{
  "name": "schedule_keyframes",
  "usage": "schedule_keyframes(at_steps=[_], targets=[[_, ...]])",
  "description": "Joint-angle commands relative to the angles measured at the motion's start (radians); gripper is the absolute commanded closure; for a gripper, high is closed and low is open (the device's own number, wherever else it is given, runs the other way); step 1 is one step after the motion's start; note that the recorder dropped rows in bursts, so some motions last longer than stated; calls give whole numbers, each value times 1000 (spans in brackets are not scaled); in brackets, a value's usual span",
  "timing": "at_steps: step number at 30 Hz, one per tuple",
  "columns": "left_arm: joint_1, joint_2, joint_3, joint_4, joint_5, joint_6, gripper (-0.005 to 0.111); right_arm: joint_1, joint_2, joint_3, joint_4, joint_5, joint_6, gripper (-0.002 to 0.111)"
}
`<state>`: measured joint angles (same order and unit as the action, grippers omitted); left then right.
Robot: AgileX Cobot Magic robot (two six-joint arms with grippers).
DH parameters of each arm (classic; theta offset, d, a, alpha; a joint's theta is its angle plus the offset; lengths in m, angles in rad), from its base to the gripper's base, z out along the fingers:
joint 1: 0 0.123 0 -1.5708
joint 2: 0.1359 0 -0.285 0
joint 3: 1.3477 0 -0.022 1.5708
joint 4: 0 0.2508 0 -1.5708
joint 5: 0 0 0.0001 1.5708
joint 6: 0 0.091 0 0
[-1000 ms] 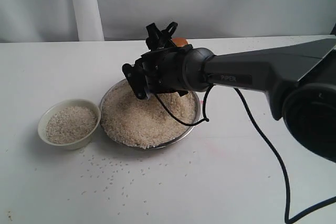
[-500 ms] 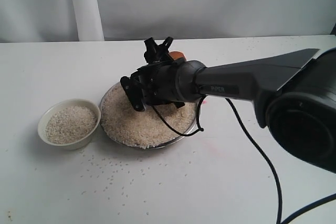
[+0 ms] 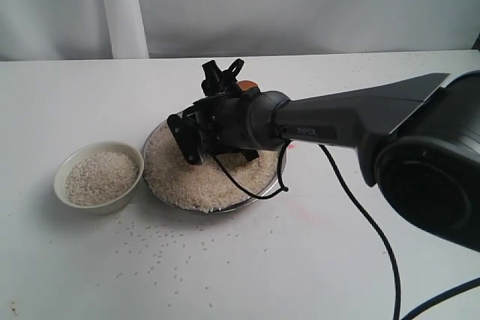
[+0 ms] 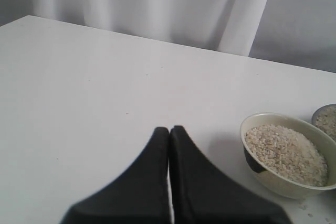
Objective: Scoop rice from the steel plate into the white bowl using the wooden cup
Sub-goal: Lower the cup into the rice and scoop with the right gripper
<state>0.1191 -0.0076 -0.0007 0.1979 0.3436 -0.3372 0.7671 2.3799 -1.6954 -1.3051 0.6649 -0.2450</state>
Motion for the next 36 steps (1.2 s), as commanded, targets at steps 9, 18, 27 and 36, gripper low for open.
schedule_keyframes(at_steps=[9, 18, 27, 36], targets=[[-1, 8, 1, -5, -7, -2, 107, 33, -3, 0, 89, -61, -50, 108], [-1, 8, 1, -5, -7, -2, 107, 39, -3, 0, 190, -61, -77, 108], [-1, 8, 1, -5, -7, -2, 107, 51, -4, -11, 247, -77, -77, 108], [-1, 8, 1, -5, -7, -2, 107, 51, -23, -16, 367, -97, -115, 108]])
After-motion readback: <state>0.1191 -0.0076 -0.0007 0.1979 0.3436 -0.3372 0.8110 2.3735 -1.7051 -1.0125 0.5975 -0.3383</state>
